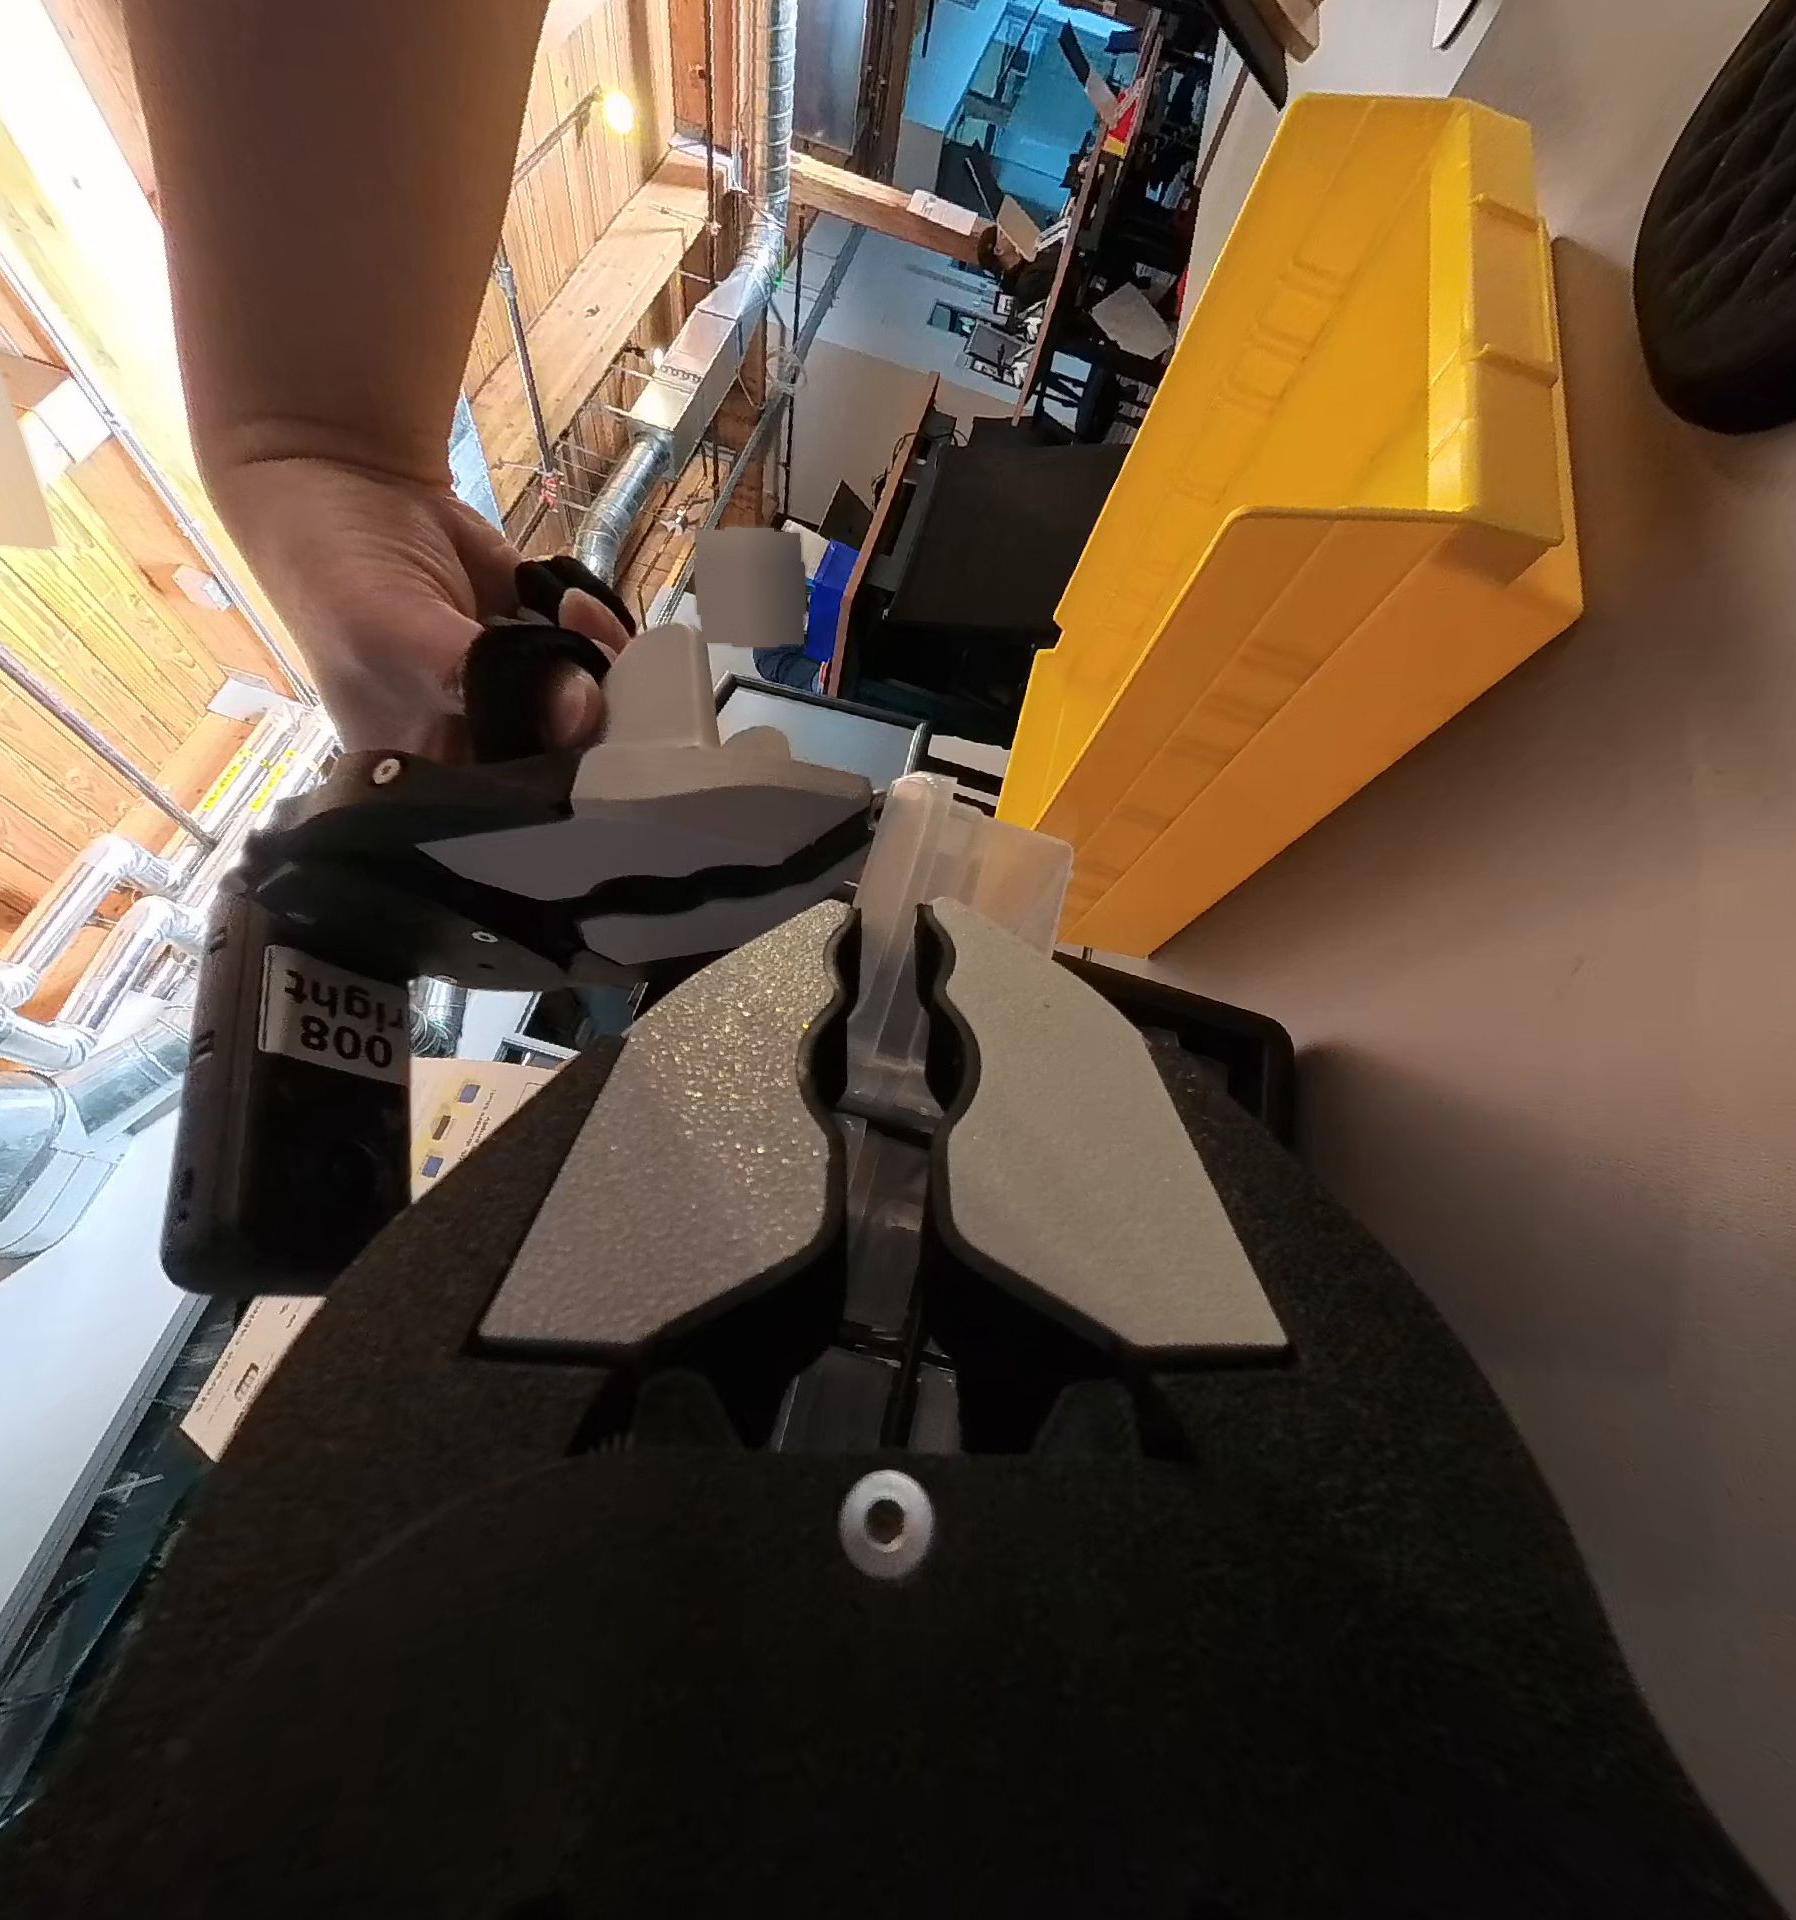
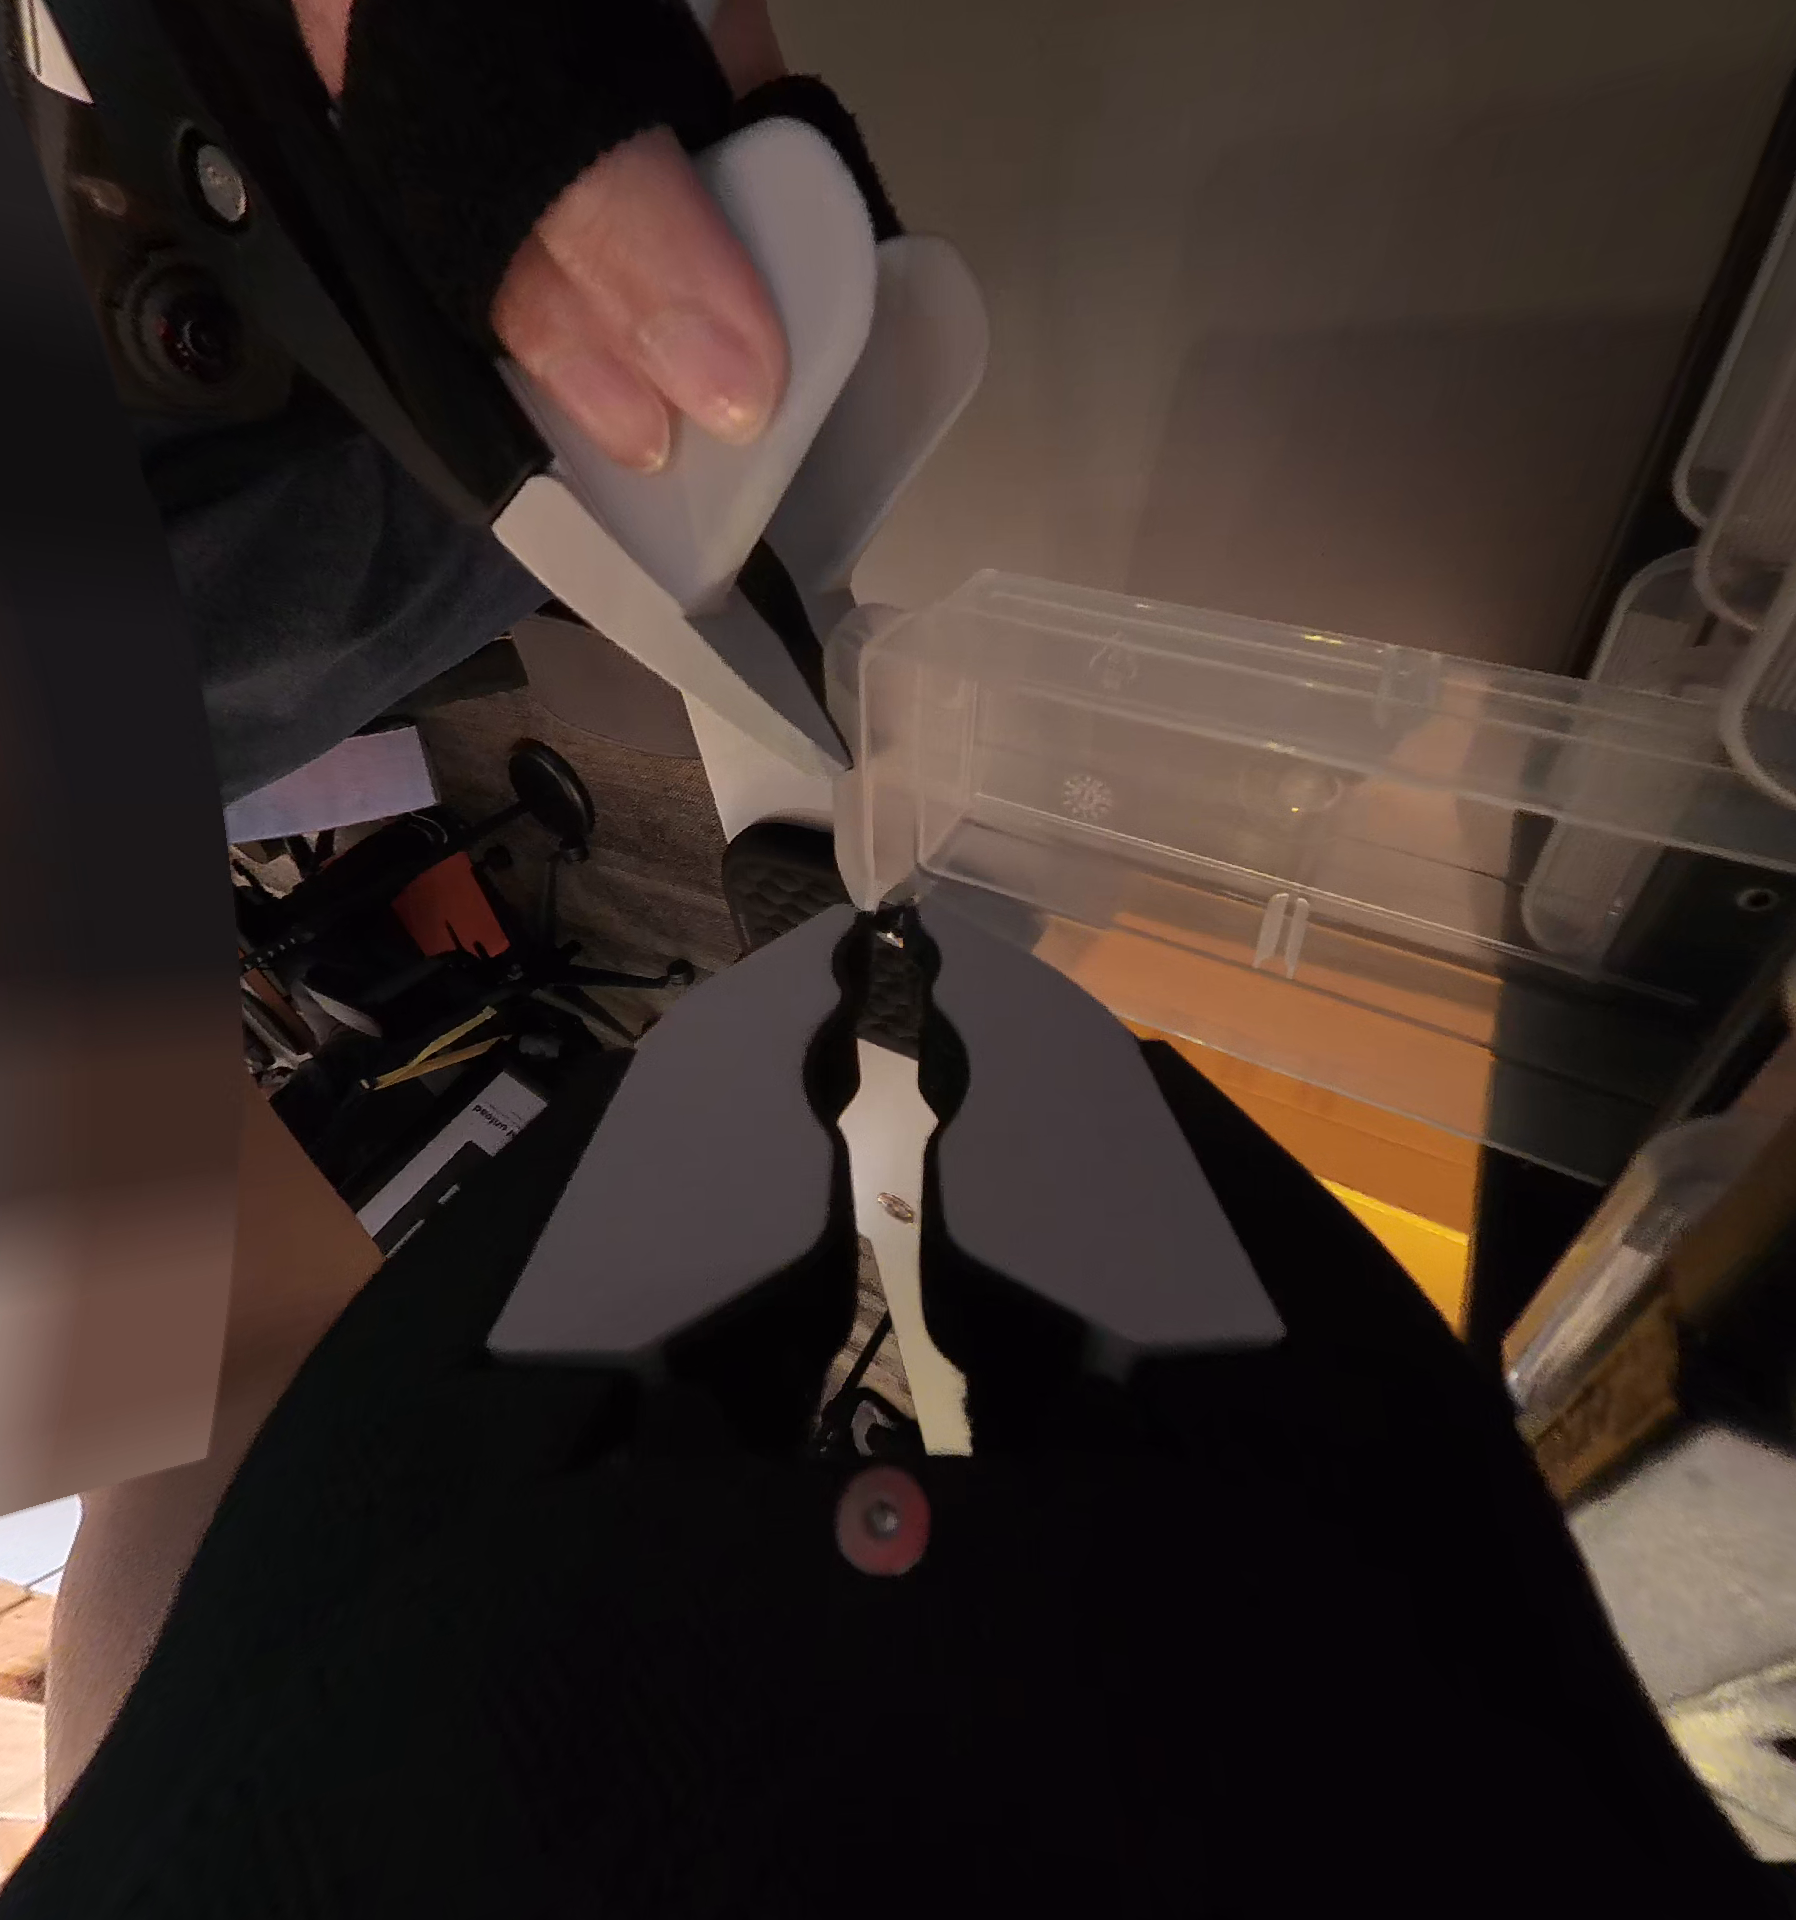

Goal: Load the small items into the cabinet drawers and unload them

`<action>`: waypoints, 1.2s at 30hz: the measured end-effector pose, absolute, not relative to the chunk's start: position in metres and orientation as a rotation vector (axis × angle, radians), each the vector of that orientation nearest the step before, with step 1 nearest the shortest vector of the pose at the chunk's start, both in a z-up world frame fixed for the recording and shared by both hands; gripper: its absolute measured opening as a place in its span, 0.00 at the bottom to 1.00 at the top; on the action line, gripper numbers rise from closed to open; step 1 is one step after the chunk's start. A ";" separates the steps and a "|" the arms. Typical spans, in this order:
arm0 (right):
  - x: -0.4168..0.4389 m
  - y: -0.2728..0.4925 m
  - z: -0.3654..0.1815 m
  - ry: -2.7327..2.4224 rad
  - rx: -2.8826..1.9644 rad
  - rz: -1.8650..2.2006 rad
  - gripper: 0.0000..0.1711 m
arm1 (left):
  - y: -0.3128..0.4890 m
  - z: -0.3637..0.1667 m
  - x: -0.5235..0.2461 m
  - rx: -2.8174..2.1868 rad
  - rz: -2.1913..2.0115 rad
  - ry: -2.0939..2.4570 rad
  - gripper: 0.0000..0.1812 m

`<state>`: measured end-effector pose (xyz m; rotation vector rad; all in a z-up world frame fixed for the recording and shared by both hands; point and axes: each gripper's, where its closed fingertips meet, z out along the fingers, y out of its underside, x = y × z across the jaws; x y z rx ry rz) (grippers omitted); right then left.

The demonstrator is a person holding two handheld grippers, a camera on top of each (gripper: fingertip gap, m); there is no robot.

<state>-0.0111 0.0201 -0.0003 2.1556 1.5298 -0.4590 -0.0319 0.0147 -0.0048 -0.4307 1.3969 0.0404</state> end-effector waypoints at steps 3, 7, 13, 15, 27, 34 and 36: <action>-0.010 0.024 0.002 1.533 2.182 -0.452 0.04 | 0.015 -0.005 -0.032 -0.430 0.041 1.397 0.05; -0.012 0.027 0.009 1.569 2.218 -0.490 0.04 | 0.014 -0.005 -0.031 -0.431 0.041 1.398 0.05; -0.009 0.030 0.025 1.662 2.338 -0.576 0.04 | 0.014 -0.004 -0.028 -0.445 0.051 1.394 0.05; -0.004 0.032 0.029 1.697 2.415 -0.590 0.04 | 0.014 -0.003 -0.025 -0.453 0.067 1.393 0.05; 0.052 0.009 0.037 1.712 2.753 -0.683 0.04 | 0.051 -0.011 -0.006 -0.601 0.171 1.408 0.05; 0.112 0.003 0.002 1.445 2.904 -0.687 0.04 | 0.081 -0.014 0.001 -0.741 0.192 1.406 0.06; 0.133 0.008 -0.020 1.314 2.951 -0.619 0.04 | 0.086 -0.014 0.002 -0.781 0.182 1.404 0.06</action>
